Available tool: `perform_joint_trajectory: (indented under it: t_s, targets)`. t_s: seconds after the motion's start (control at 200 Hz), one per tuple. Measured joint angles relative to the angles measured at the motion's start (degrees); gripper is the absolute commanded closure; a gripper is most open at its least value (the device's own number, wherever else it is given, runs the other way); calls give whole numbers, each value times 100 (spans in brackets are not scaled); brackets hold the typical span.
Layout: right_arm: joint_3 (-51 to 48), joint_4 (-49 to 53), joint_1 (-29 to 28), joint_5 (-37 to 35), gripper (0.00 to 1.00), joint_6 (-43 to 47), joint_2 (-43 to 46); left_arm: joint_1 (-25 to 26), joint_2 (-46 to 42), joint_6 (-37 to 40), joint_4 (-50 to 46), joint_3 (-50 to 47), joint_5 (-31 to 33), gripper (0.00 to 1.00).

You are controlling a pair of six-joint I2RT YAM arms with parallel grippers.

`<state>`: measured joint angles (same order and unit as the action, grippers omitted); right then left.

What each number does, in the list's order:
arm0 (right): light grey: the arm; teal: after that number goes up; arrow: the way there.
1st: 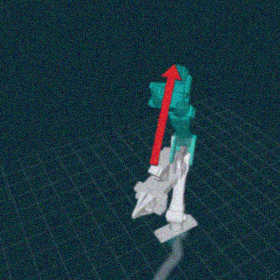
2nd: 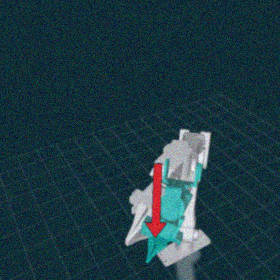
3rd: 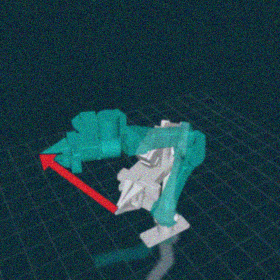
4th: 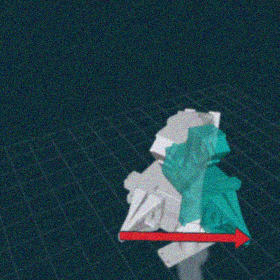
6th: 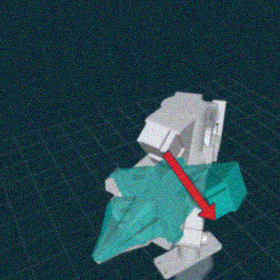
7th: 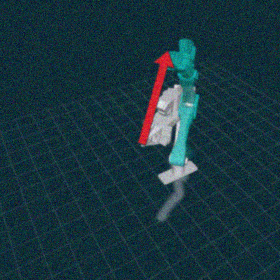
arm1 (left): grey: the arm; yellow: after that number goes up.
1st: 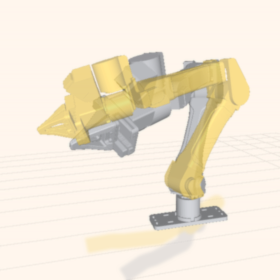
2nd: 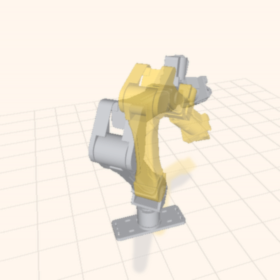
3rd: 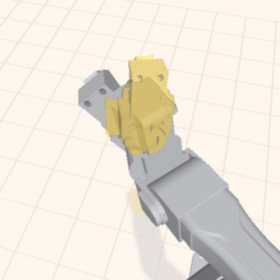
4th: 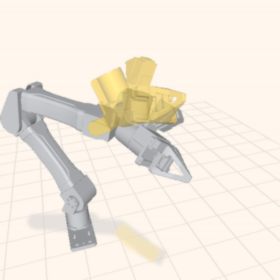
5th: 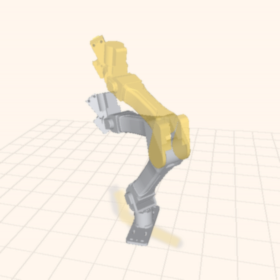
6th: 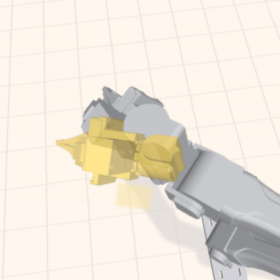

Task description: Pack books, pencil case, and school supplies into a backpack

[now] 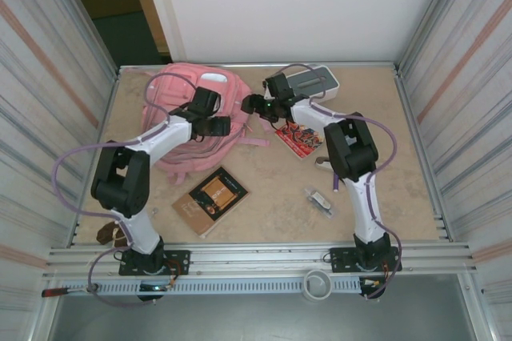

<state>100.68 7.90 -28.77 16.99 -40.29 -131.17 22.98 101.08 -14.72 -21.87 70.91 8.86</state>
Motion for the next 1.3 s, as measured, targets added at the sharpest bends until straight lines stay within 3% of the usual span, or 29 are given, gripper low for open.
perform_joint_trajectory:
  t_s: [0.07, 0.145, 0.256, 0.401, 0.676, 0.927, 1.062, 1.303]
  targets:
    - [538, 74, 0, 87, 29, -9, -402, -4, -4, 66, -166, -9, 129, 20]
    - [1134, 168, 0, 170, 41, -68, -822, -11, -74, 111, -192, -90, 240, 20]
    - [1694, 262, 4, 310, 79, -188, -1222, -13, -372, 120, -254, -470, 389, 20]
    - [1652, 306, 81, 457, 100, -308, -1209, 50, -1198, -83, -472, -1255, 634, 19]
    - [-306, -664, 105, 533, 100, -1012, 170, 179, -3558, -1075, -780, -2813, 568, 19]
    - [-949, -1475, 105, 531, 100, -1585, 1058, 118, -4605, -1714, -1001, -3582, 234, 19]
    - [-1480, -1753, 105, 431, 100, -1775, 1499, -459, -4360, -1729, -743, -3698, -275, 22]
    - [-2428, -1965, 42, 96, 100, -1864, 2247, -1198, -2922, -1567, -59, -3211, -850, 24]
